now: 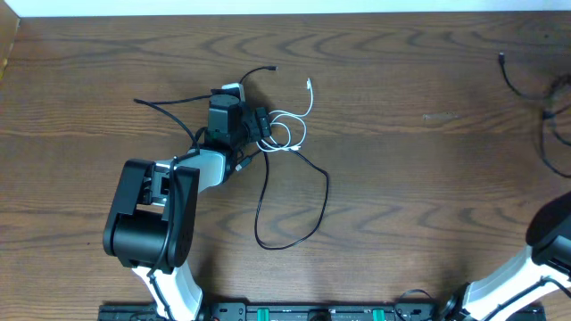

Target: Untangle cables

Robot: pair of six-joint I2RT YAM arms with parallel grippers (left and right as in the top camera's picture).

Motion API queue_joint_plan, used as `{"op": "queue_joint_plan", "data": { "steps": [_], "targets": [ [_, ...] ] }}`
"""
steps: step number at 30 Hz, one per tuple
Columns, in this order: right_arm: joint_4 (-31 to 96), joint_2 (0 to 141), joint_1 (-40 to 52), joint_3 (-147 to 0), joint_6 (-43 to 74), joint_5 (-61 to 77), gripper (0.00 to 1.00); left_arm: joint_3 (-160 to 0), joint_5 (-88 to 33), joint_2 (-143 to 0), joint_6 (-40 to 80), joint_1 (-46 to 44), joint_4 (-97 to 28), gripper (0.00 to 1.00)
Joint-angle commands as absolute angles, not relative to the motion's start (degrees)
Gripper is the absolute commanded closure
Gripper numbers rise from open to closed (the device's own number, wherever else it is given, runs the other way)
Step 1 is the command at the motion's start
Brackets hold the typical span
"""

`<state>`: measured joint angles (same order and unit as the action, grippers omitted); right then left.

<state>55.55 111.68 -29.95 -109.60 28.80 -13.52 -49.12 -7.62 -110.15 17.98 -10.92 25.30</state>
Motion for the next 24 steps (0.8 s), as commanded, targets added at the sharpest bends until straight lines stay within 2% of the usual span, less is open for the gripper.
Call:
{"op": "queue_joint_plan", "data": {
  "steps": [1, 8, 17, 20, 22, 24],
  "targets": [
    [53.8, 110.7, -34.4, -110.5, 28.2, -14.9, 0.99, -49.0, -8.6, -110.4, 17.9, -10.7, 24.2, 0.10],
    [52.0, 111.4, -42.1, -110.3, 28.2, -10.6, 0.99, -49.0, -8.6, -110.4, 17.9, -10.7, 24.2, 0.11],
    [52.6, 114.3, -45.1, -109.8, 28.2, -10.3, 0.97, -49.0, -8.6, -110.4, 17.9, -10.7, 24.2, 0.10],
    [53.4, 115.2, -45.2, -109.8, 28.2, -10.1, 0.73, -49.0, -8.6, -110.4, 17.9, -10.7, 24.2, 0.11],
    [53.6, 115.5, -45.2, -109.8, 28.2, -9.4, 0.46, -49.0, -8.6, -110.4, 17.9, -10.7, 24.2, 0.10],
    [53.6, 115.5, -45.2, -109.8, 28.2, -8.4, 0.26, -49.0, -8.6, -110.4, 17.9, -10.7, 24.2, 0.11]
  ]
}}
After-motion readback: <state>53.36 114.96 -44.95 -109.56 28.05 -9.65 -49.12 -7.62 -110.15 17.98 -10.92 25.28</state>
